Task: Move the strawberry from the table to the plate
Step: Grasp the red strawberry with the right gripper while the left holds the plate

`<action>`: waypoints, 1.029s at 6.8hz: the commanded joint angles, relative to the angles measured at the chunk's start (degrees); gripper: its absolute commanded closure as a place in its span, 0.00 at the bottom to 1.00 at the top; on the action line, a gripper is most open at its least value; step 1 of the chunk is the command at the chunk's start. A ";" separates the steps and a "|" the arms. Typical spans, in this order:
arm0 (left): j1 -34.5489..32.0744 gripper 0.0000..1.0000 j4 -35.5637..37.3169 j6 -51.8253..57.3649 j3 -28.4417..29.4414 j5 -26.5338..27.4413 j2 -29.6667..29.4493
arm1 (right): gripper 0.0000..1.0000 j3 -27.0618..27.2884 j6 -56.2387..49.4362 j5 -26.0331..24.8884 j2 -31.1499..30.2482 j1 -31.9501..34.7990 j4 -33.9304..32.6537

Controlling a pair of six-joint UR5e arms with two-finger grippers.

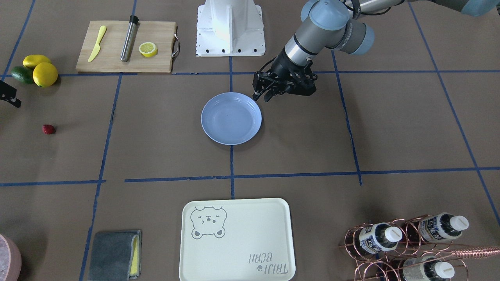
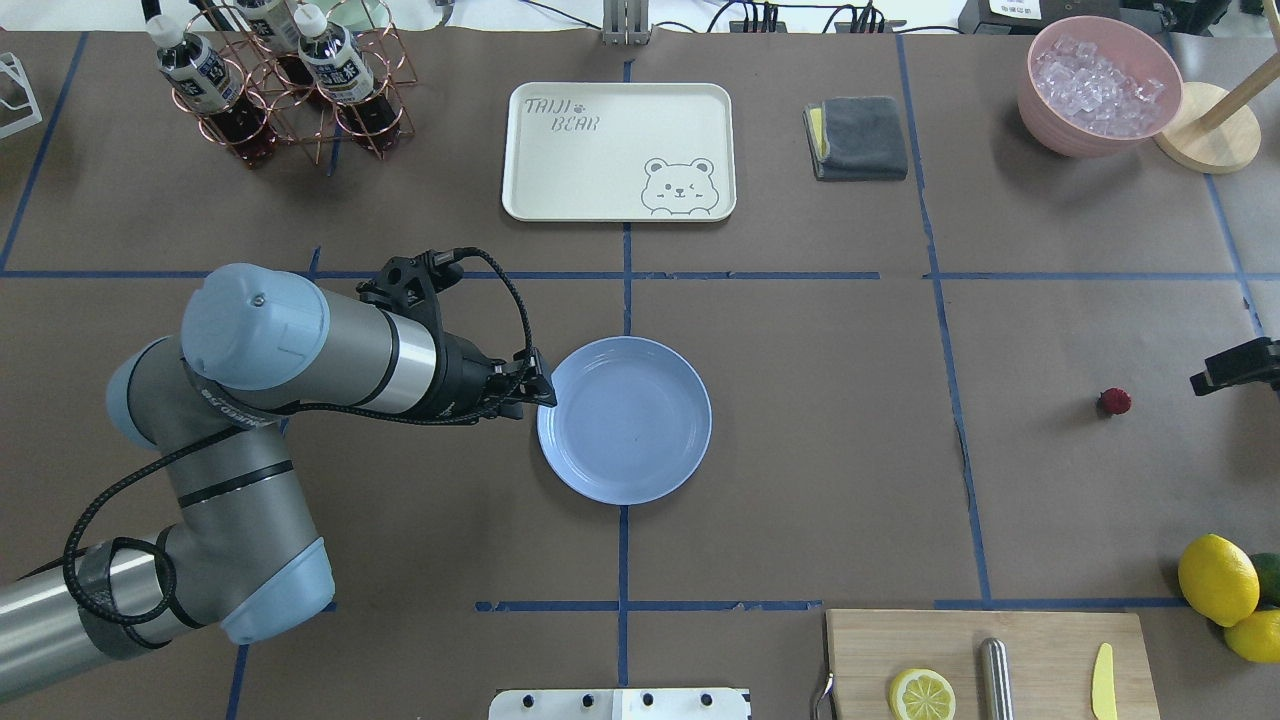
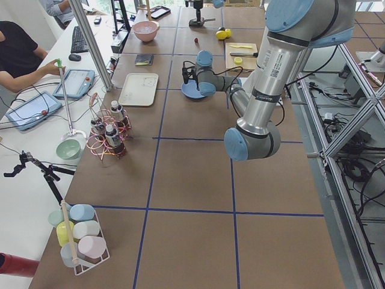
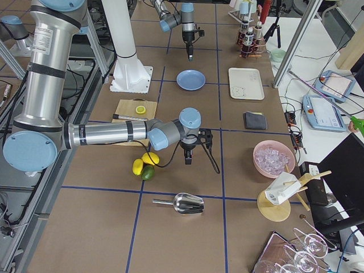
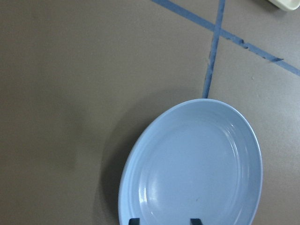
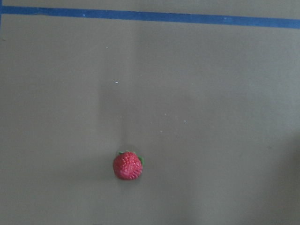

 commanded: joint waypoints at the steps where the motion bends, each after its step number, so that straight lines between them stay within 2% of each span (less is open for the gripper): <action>1: -0.31 0.50 0.32 0.04 -0.46 -0.03 0.13 | 0.00 -5.11 14.31 -6.10 0.63 -7.88 13.35; 3: -0.31 0.49 0.32 -0.05 -0.46 0.05 0.13 | 0.01 -6.27 16.37 -9.01 0.89 -10.79 14.28; 5: -0.22 0.46 0.32 -0.05 0.15 0.14 0.13 | 0.04 -9.77 16.55 -9.99 4.83 -12.21 14.54; 7: -0.22 0.46 0.32 0.04 0.07 0.23 0.13 | 0.20 -9.97 16.55 -9.99 4.94 -12.12 14.63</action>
